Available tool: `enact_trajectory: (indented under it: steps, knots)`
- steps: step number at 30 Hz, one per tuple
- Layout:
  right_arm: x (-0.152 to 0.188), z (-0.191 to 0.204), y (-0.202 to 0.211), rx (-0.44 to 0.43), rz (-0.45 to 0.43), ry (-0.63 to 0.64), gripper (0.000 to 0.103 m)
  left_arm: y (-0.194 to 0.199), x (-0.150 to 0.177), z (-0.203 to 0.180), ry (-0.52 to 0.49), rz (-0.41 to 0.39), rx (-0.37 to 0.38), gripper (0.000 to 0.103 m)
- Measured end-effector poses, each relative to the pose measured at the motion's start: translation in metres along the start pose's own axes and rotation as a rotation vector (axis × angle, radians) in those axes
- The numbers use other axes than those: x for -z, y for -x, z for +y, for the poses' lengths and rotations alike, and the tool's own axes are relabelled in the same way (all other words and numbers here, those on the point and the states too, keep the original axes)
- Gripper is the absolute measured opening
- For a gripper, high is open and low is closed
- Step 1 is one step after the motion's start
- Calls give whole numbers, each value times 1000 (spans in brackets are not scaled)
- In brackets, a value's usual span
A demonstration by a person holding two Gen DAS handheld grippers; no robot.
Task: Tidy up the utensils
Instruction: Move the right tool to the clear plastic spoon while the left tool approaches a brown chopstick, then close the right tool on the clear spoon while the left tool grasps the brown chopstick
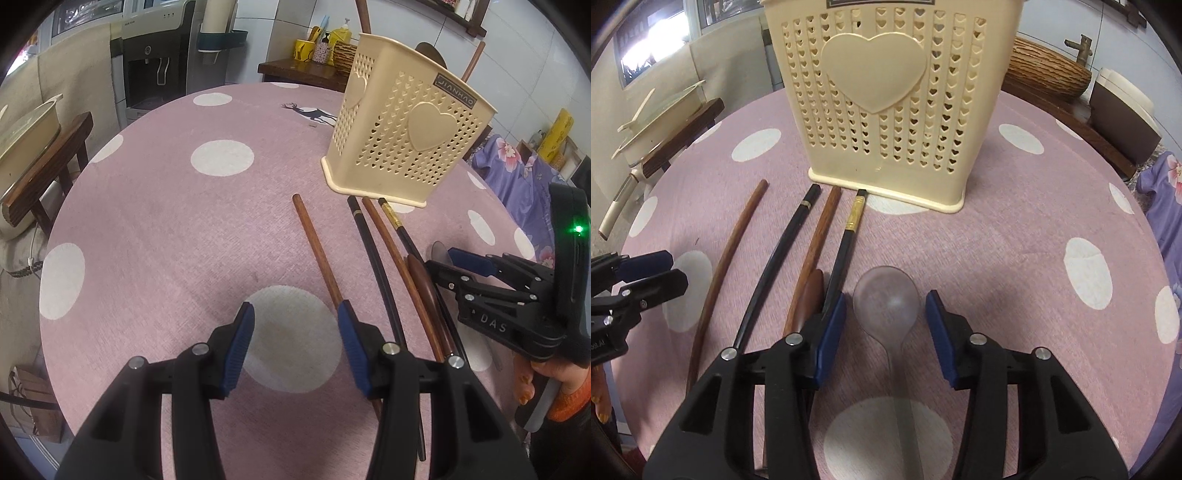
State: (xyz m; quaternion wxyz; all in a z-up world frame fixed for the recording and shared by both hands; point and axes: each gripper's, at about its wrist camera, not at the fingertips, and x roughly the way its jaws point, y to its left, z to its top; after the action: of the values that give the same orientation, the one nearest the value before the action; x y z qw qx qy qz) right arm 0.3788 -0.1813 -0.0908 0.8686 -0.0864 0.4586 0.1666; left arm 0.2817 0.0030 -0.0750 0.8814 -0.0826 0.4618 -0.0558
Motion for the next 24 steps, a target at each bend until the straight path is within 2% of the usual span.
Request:
enact_trajectory:
  steps: [2,14,21,24]
  knots:
    - [0,3,0,6,-2,1,37,-1,-1,-2,-8,1,-5,48]
    - [6,-12,19,-10,-61,-112,37,-23,-22,-24,-27,8,-45,47]
    - [10,-15,27,-32,-73,-129,37,-40,-32,-34,-10,-4,-149,25]
    - [10,-17,28,-37,-76,-130,37,-44,-36,-36,-2,-13,-173,21]
